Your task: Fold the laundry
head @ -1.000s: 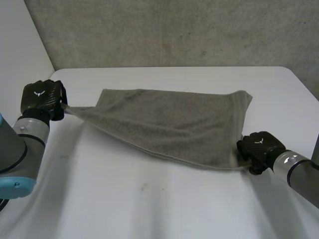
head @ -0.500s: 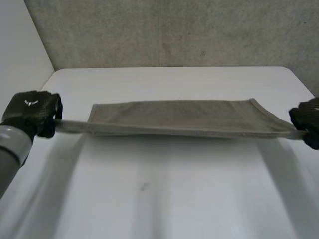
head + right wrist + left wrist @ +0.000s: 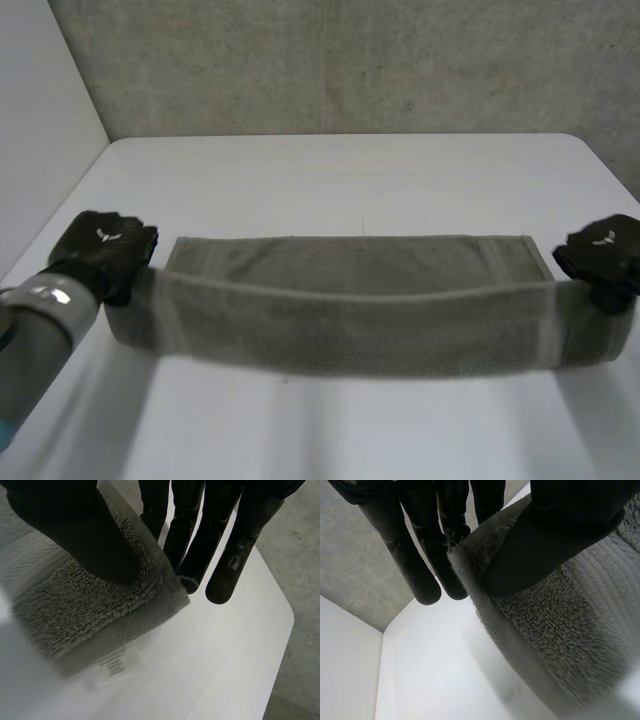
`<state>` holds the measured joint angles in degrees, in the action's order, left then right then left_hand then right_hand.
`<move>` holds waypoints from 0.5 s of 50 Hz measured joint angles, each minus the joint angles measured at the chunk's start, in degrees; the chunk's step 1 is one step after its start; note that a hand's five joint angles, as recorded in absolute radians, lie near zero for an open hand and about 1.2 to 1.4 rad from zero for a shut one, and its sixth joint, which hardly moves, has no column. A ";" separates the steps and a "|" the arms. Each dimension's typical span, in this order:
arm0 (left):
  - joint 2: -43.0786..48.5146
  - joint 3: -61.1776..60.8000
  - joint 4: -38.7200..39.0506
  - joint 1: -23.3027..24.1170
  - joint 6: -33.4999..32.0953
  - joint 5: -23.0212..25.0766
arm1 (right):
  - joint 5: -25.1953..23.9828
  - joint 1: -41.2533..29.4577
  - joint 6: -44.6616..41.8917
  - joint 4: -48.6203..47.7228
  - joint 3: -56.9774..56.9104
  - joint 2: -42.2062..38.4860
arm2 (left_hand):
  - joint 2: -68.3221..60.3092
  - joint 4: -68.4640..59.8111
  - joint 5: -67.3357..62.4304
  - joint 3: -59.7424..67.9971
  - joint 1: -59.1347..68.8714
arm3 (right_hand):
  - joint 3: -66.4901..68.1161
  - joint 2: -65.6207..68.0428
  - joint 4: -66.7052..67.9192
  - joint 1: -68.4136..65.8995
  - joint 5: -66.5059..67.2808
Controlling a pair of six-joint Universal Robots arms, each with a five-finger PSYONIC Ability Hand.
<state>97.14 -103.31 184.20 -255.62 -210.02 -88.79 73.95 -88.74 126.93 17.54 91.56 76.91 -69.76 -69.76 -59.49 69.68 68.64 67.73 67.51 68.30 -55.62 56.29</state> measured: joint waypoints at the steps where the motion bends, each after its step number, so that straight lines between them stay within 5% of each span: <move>1: 0.00 0.00 0.00 0.00 0.00 0.00 | 0.00 0.00 0.00 0.00 0.00 0.00 | 0.00 0.00 0.00 0.00 0.00 | 0.00 0.00 0.00 0.00 0.00; 6: 13.22 10.06 4.72 0.37 1.37 -0.51 | 6.93 -5.70 3.28 -7.67 -7.82 -10.61 | 0.00 0.00 0.00 0.00 0.03 | 0.20 0.00 0.01 0.00 0.10; 22: 34.56 31.48 10.22 0.68 3.51 -2.01 | 12.55 -10.92 3.32 -31.86 -16.99 -26.28 | 0.00 0.00 0.00 0.00 0.04 | 0.20 0.00 0.01 0.00 0.11; 25: 36.52 33.03 11.98 0.87 3.39 -2.13 | 13.01 -11.59 3.34 -33.98 -18.27 -28.18 | 4.55 3.50 2.83 -3.40 -2.36 | -23.60 -23.65 -23.42 17.70 -20.74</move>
<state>133.66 -70.29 196.17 -254.76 -206.63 -90.92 86.96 -100.33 130.27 -16.44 73.29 48.73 -65.21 -66.26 -56.66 66.29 66.28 44.13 43.86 44.88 -37.92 35.55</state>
